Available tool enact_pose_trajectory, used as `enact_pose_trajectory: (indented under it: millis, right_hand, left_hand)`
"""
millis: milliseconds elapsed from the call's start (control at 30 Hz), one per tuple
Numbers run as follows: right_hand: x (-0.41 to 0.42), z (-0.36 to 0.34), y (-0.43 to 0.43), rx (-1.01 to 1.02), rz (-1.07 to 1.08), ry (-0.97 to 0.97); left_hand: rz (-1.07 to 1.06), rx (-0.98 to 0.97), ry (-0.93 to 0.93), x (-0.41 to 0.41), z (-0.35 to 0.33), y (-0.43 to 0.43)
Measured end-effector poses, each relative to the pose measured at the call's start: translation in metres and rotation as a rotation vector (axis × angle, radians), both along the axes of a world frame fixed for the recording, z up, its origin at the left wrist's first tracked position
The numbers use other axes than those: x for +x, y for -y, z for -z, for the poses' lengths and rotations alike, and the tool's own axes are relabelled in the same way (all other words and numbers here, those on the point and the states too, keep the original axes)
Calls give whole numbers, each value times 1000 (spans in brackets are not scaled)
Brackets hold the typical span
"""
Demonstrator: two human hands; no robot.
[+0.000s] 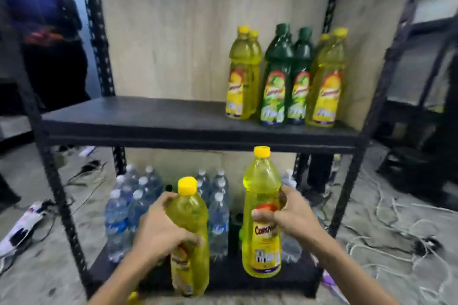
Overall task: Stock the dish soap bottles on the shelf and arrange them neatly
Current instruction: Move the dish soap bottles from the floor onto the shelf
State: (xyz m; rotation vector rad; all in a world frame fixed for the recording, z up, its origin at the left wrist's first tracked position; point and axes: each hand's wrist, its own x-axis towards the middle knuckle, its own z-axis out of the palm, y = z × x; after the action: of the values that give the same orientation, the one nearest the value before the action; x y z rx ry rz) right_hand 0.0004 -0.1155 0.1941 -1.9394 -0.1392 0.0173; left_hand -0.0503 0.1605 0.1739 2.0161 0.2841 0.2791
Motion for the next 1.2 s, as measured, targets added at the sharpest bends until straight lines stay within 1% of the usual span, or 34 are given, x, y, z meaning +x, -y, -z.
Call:
enact_pose_trajectory:
  millis: [100,167,233,267,333,400,500,667,767,900,967,1067,1200]
  right_hand:
    - [2,-88,33,42,19,164]
    - [8,-140,47,49,69,280]
    - [23,-181,62,97,147,355]
    - [34,-198,69,115,178,372]
    - [57,-225,81,132,249,405]
    - [79,-240,89,119,307,423]
    - [107,-249,93,77,370,425]
    - [145,-246,92,90,332,335]
    - [161,-239,93,109,336,320]
    - [172,-226,92,76,363,294]
    - [174,-224,91,80,345,295]
    - [174,-224,88,23,316,271]
    - [165,-219,86,-2,381,233]
  left_hand:
    - [89,-109,248,27,-105,13]
    - [166,-166,364,42,-174,26]
    - [229,-227,422,65,-231,37]
    - [212,-240,437,79,-253,43]
    - [160,-215,467,109,-288,54]
    - [111,-147,482,131,-309,66]
    - [59,-82,444,155,-316,83]
    - [6,-48,398,197,-305,101]
    - [-1,-61,361,212,-298,107]
    - [-20,-52,338,230,-281,111]
    - [-2,-15,334,235,-277,112]
    - [36,50,331,233,-275,112]
    - [66,141,340,227,-264,106]
